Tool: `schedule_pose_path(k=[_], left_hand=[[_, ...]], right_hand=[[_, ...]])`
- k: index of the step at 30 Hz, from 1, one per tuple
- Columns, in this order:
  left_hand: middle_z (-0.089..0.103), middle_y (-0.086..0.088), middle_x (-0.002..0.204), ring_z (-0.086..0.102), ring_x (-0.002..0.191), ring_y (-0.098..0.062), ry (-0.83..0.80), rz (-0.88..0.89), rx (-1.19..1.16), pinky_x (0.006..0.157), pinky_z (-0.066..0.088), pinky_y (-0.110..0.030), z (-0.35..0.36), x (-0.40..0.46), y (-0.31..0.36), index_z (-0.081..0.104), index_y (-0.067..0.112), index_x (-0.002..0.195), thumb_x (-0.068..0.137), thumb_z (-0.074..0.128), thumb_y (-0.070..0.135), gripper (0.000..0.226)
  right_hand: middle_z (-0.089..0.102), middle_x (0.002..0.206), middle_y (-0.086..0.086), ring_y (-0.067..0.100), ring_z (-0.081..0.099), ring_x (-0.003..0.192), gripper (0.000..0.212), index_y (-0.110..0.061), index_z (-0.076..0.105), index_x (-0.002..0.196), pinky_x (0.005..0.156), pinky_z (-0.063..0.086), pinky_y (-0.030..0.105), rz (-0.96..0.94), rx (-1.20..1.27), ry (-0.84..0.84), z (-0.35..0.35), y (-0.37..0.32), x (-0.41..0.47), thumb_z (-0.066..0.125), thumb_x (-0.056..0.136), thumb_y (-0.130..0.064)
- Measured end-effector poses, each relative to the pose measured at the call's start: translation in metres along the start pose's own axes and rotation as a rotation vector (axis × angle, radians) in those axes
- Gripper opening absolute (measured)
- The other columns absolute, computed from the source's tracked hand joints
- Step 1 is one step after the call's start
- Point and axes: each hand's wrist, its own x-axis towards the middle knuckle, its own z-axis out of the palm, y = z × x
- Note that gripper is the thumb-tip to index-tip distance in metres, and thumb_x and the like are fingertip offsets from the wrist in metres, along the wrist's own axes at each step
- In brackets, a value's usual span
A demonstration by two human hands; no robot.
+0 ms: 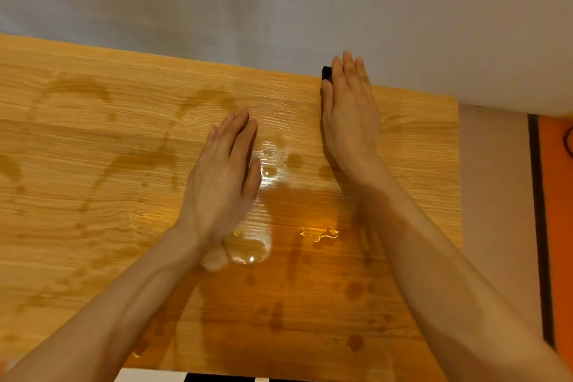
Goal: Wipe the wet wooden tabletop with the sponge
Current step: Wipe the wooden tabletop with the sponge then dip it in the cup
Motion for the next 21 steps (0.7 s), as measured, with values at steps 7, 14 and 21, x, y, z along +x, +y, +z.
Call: schedule_pose_path(k=[7, 14, 21], left_hand=[[0.028, -0.012, 0.164, 0.023, 0.154, -0.028, 0.019, 0.029, 0.014, 0.127, 0.015, -0.040, 0.006, -0.011, -0.018, 0.034, 0.002, 0.154, 0.105, 0.042, 0.028, 0.057], [0.027, -0.012, 0.165, 0.022, 0.154, -0.027, 0.072, 0.049, 0.001, 0.127, 0.014, -0.035, 0.009, -0.011, -0.021, 0.034, 0.001, 0.154, 0.105, 0.043, 0.027, 0.056], [0.027, -0.012, 0.165, 0.023, 0.154, -0.027, 0.078, 0.066, 0.014, 0.126, 0.020, -0.040, 0.010, -0.011, -0.024, 0.032, 0.001, 0.155, 0.105, 0.043, 0.028, 0.058]], right_hand=[[0.023, 0.158, 0.010, 0.021, 0.013, 0.148, 0.048, -0.005, 0.026, 0.149, 0.122, 0.020, 0.037, -0.086, -0.026, -0.017, -0.001, 0.003, -0.101, 0.032, 0.105, -0.023], [0.016, 0.161, 0.003, 0.018, 0.008, 0.150, 0.049, -0.011, 0.021, 0.152, 0.123, 0.012, 0.031, -0.090, 0.011, -0.045, 0.004, -0.018, -0.032, 0.024, 0.106, -0.030], [0.020, 0.159, 0.008, 0.022, 0.012, 0.149, 0.048, -0.007, 0.025, 0.150, 0.122, 0.017, 0.039, -0.098, 0.029, -0.008, 0.009, -0.031, -0.062, 0.028, 0.106, -0.026]])
